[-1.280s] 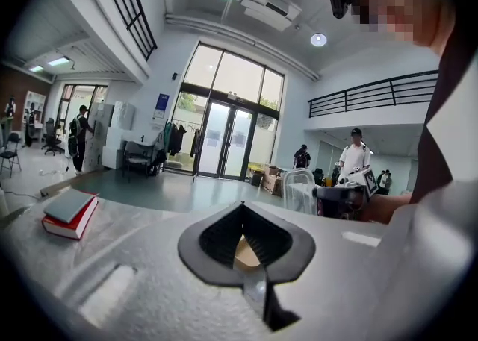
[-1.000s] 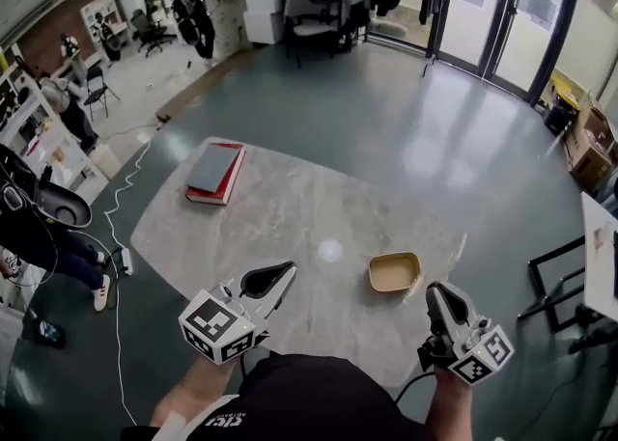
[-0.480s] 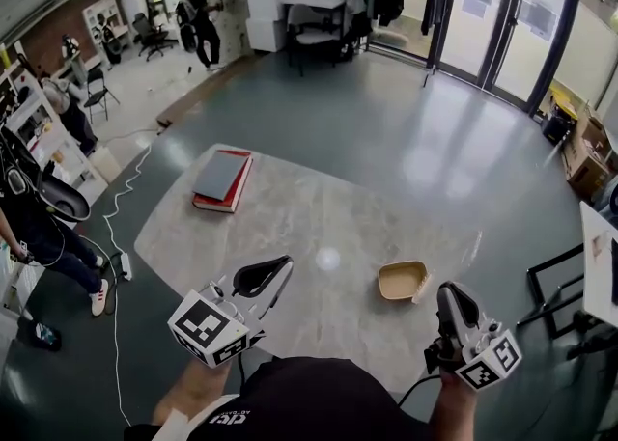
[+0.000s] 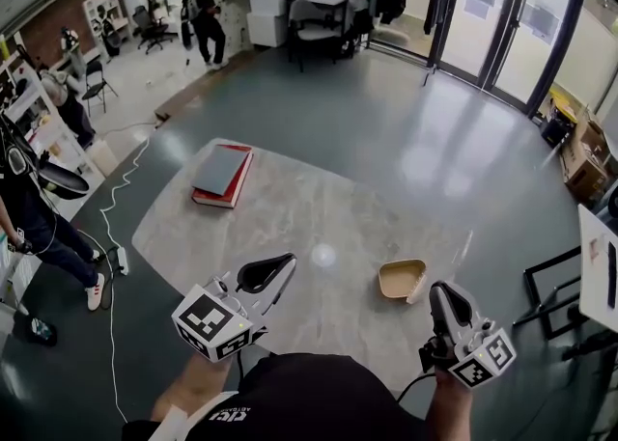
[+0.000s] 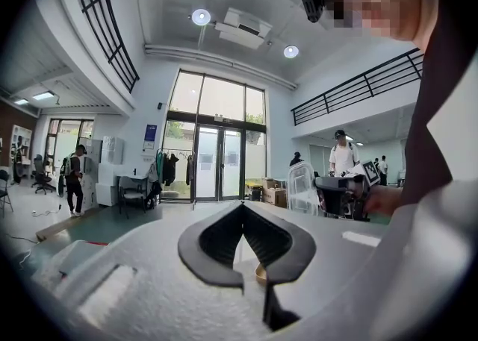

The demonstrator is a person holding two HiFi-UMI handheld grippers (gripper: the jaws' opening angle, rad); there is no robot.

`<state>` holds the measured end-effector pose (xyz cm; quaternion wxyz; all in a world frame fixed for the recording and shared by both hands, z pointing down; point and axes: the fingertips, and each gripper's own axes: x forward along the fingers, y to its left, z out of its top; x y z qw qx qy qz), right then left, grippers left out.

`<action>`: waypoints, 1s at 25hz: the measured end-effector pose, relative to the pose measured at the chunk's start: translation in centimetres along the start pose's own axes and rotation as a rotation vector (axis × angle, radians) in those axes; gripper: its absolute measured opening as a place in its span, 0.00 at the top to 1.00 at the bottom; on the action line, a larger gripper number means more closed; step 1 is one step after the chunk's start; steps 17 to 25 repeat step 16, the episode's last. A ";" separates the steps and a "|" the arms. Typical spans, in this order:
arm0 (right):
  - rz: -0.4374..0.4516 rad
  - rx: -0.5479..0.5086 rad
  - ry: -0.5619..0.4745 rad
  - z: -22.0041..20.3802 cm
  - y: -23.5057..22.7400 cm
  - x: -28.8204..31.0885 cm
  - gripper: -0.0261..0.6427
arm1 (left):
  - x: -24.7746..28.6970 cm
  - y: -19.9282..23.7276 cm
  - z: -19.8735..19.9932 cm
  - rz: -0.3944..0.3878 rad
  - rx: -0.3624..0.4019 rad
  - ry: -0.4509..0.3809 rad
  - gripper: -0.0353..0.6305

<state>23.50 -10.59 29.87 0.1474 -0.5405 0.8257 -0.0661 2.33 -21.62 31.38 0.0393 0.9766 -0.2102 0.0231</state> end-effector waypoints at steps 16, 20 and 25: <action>-0.009 0.020 0.009 -0.8 -0.2 0.4 0.94 | 0.1 0.2 -0.6 -0.007 -0.014 0.015 0.95; -0.009 0.020 0.009 -0.8 -0.2 0.4 0.94 | 0.1 0.2 -0.6 -0.007 -0.014 0.015 0.95; -0.009 0.020 0.009 -0.8 -0.2 0.4 0.94 | 0.1 0.2 -0.6 -0.007 -0.014 0.015 0.95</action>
